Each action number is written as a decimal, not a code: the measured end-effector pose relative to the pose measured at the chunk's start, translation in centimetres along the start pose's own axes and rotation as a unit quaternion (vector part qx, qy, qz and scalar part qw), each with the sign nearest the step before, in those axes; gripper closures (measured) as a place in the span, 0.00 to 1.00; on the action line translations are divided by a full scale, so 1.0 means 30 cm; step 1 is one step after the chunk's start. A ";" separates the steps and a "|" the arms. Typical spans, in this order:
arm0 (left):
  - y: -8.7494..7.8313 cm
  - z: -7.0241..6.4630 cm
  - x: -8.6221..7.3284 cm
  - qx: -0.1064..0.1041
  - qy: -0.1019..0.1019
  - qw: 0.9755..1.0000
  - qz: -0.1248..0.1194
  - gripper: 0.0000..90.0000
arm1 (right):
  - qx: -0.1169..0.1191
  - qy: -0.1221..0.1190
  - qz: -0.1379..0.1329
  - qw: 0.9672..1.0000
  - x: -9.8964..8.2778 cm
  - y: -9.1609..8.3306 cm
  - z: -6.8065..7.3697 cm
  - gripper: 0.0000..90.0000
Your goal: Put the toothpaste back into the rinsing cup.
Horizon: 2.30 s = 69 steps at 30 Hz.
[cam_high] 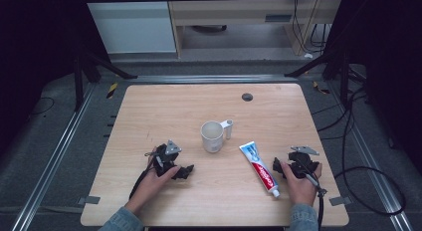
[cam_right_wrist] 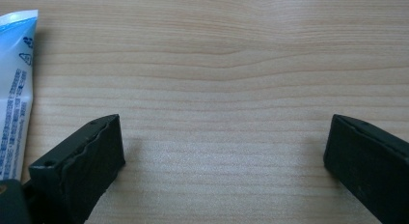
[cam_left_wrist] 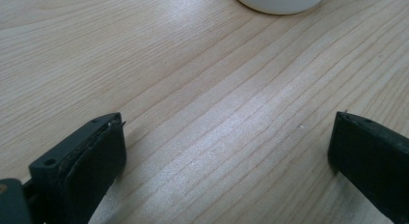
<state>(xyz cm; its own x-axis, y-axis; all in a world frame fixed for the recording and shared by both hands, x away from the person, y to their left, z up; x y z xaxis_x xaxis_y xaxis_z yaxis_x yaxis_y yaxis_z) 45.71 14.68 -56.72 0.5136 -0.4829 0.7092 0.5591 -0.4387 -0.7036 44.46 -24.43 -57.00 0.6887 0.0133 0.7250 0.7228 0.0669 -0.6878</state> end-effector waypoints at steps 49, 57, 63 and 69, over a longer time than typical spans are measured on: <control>0.003 0.006 0.004 -0.006 0.007 1.000 -0.002 0.00 | 0.055 -0.164 0.181 0.968 0.245 -0.200 0.260 0.33; 0.004 0.006 0.004 -0.006 0.007 1.000 -0.002 0.00 | 0.064 -0.165 0.206 0.962 0.227 -0.165 0.277 0.44; 0.003 0.007 0.004 -0.005 0.007 1.000 -0.001 0.00 | 0.078 -0.174 0.225 0.956 0.214 -0.124 0.320 0.45; 0.004 0.006 0.004 -0.006 0.006 1.000 -0.002 0.00 | 0.084 -0.178 0.251 0.948 0.185 -0.078 0.354 0.44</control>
<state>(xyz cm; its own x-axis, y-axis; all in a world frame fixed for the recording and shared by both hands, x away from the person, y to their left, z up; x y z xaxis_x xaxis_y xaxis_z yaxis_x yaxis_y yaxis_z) 45.96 14.71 -56.71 0.5031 -0.4909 0.7113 0.5534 -0.4491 -0.7014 45.97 -13.91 -50.97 0.8587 0.4192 0.2946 0.2686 0.1213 -0.9556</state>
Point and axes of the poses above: each handheld gripper's, and its own axes: y roughly forward along the jaws, x roughly out of its top, z roughly to its left, the point moved 8 cm from there along y, roughly forward along the jaws, and after that the axes turned 2 degrees about x, right-handed, at the moved point
